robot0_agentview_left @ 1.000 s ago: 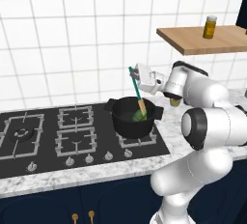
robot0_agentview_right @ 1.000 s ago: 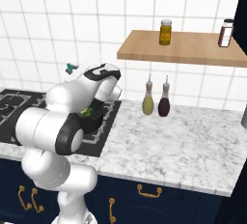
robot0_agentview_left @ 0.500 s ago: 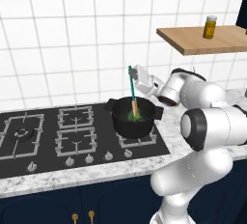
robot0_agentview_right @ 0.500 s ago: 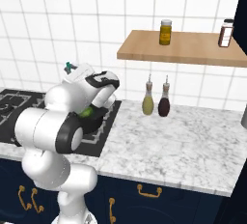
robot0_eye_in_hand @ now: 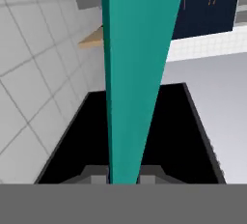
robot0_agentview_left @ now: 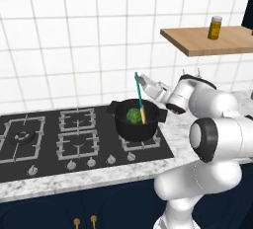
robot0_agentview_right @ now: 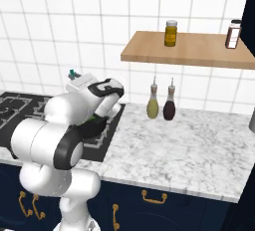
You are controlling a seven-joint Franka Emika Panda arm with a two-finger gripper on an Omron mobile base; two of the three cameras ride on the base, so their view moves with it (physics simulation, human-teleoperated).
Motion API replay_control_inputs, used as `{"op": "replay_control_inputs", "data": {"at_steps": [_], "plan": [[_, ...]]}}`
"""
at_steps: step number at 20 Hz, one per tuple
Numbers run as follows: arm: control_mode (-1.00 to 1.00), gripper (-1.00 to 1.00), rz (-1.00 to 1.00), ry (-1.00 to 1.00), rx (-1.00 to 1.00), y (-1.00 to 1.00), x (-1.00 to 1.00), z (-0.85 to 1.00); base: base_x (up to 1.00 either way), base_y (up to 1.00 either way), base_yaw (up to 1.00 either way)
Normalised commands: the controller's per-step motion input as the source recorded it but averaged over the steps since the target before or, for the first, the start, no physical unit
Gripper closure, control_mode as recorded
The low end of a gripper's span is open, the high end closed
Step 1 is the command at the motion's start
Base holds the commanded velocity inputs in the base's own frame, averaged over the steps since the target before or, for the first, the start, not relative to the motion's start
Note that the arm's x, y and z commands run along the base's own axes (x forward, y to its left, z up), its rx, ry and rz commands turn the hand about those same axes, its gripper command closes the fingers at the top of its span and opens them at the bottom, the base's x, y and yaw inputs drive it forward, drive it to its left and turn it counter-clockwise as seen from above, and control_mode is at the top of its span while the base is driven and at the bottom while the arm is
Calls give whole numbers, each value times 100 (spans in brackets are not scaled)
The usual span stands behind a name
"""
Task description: Put the broccoli and broccoli in the pot. Retrieve the spatula and lightly stir the vegetables in the pot.
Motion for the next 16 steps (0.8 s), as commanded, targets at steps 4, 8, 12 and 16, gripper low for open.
{"op": "replay_control_inputs", "data": {"at_steps": [4, 8, 12, 16], "plan": [[-100, 100, 8, 16, 0, 0, 22, -39, 0, 0, 0], [-100, 100, 9, 14, 0, 0, 38, -53, 0, 0, 0], [-100, 100, 13, 4, 3, 6, 52, -43, 0, 0, 0], [-100, 100, 20, -2, 11, 26, 40, -2, 0, 0, 0]]}}
